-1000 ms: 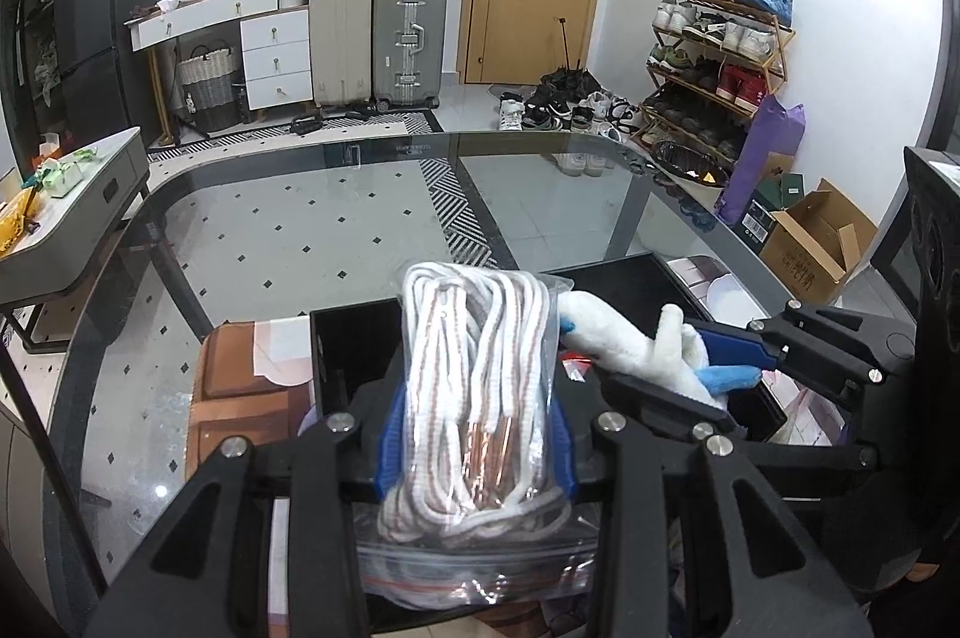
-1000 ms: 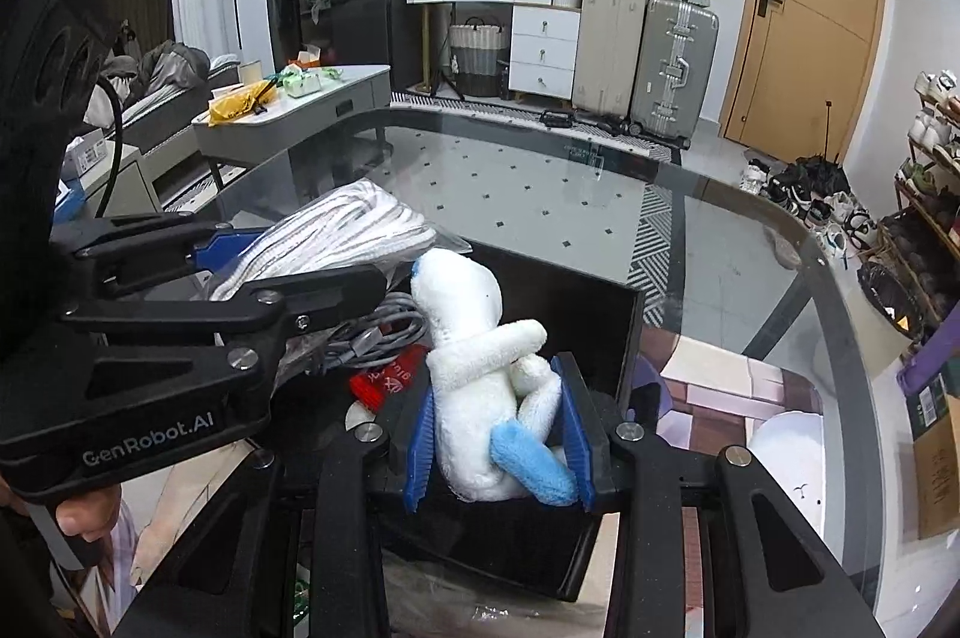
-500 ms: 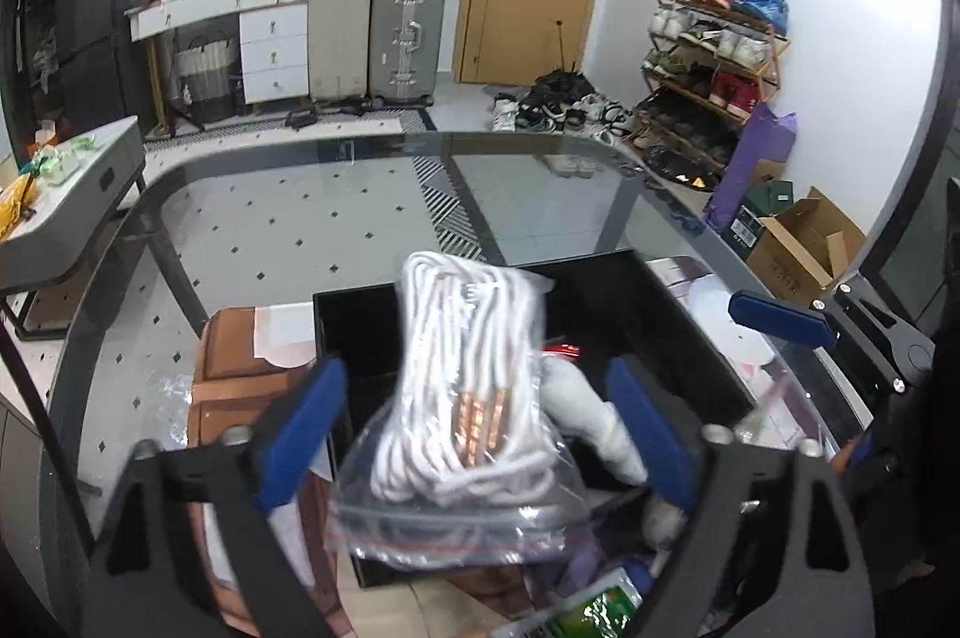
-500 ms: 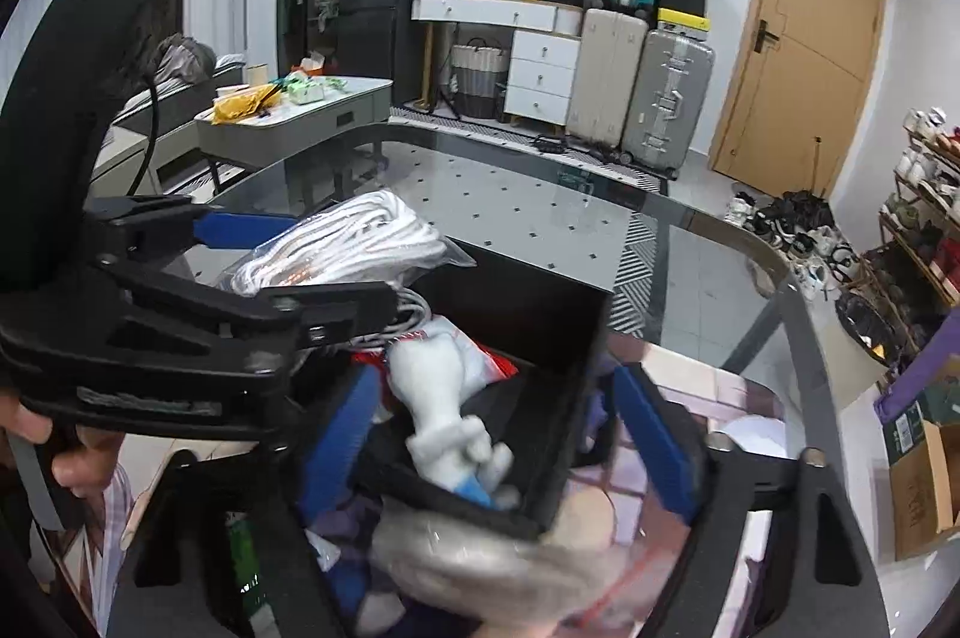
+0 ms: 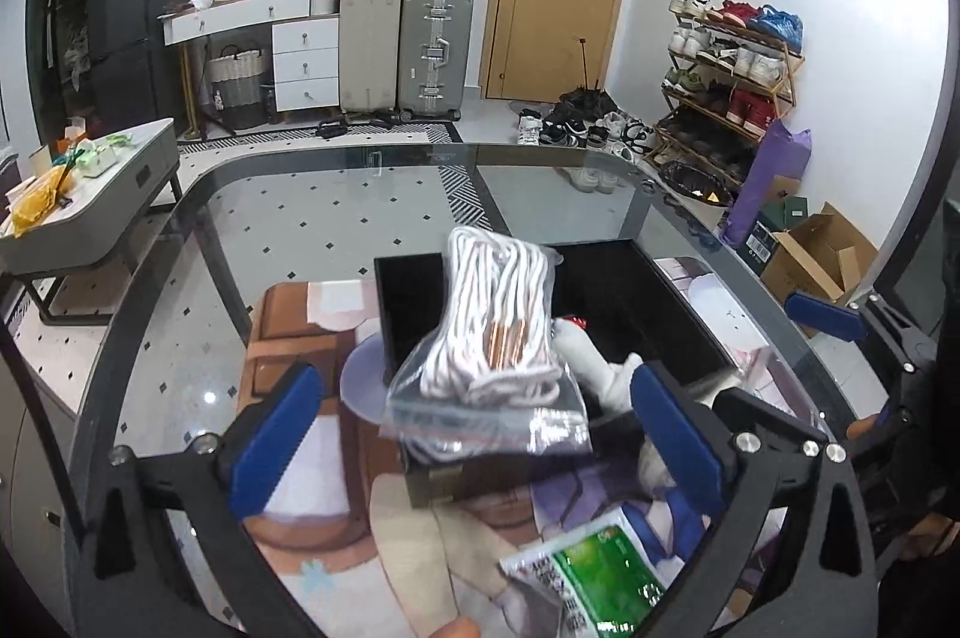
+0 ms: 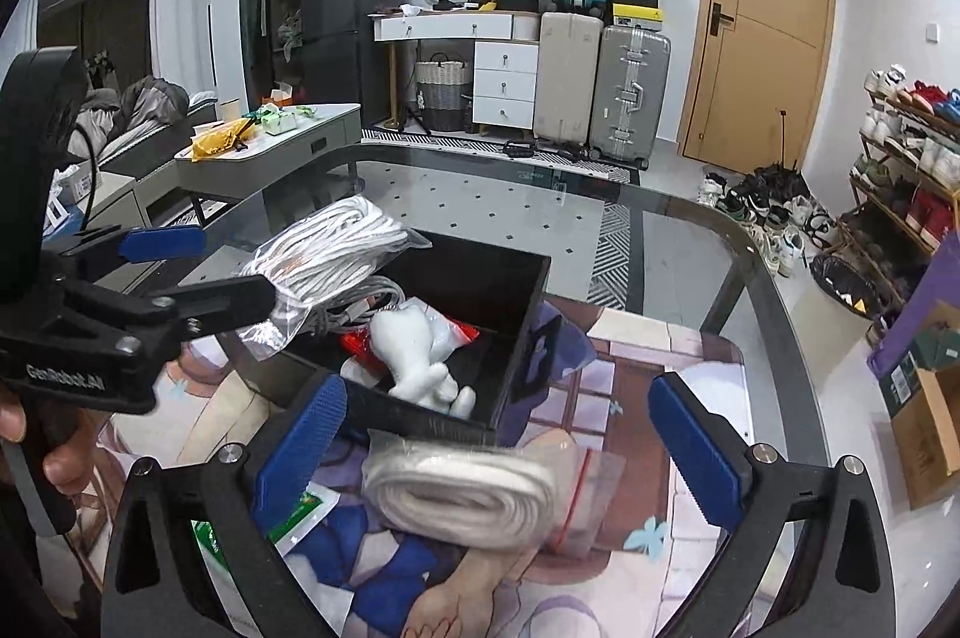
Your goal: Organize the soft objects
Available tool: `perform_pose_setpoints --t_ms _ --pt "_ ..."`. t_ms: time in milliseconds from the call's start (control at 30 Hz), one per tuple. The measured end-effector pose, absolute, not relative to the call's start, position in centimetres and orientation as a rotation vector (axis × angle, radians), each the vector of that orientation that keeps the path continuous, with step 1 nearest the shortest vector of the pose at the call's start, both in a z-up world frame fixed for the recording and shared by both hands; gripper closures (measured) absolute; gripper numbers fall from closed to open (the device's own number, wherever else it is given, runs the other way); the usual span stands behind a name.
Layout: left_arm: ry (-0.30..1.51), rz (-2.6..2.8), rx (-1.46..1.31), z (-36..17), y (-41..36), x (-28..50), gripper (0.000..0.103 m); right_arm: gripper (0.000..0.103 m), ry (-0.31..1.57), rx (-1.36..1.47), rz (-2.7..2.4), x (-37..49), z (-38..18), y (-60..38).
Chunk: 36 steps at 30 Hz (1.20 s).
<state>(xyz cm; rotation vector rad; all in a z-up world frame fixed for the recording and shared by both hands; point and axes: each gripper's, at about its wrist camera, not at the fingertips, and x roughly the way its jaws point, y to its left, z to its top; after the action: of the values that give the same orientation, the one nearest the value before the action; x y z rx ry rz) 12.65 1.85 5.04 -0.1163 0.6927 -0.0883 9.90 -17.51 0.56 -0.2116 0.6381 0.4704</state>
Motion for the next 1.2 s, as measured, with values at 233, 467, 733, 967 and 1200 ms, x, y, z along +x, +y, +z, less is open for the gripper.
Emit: perform_pose_setpoints --t_ms 233,467,733,967,1200 --pt "0.705 -0.092 -0.11 4.5 1.7 9.9 0.0 0.001 0.663 -0.196 0.472 8.0 -0.2 -18.5" --pt "0.751 -0.112 -0.095 3.0 0.6 8.3 0.0 0.001 0.712 -0.189 0.459 6.9 -1.7 -19.4" --pt "0.788 -0.128 -0.094 1.6 0.1 7.1 0.0 0.001 0.759 -0.173 0.471 5.4 -3.0 -19.7" --pt "0.82 -0.175 -0.085 0.7 -1.0 6.8 0.0 0.001 0.781 -0.168 0.464 5.4 -3.9 -19.6" --pt "0.868 -0.215 -0.092 -0.3 -1.8 7.3 0.0 0.001 0.782 -0.183 0.457 6.2 -4.0 -19.4"
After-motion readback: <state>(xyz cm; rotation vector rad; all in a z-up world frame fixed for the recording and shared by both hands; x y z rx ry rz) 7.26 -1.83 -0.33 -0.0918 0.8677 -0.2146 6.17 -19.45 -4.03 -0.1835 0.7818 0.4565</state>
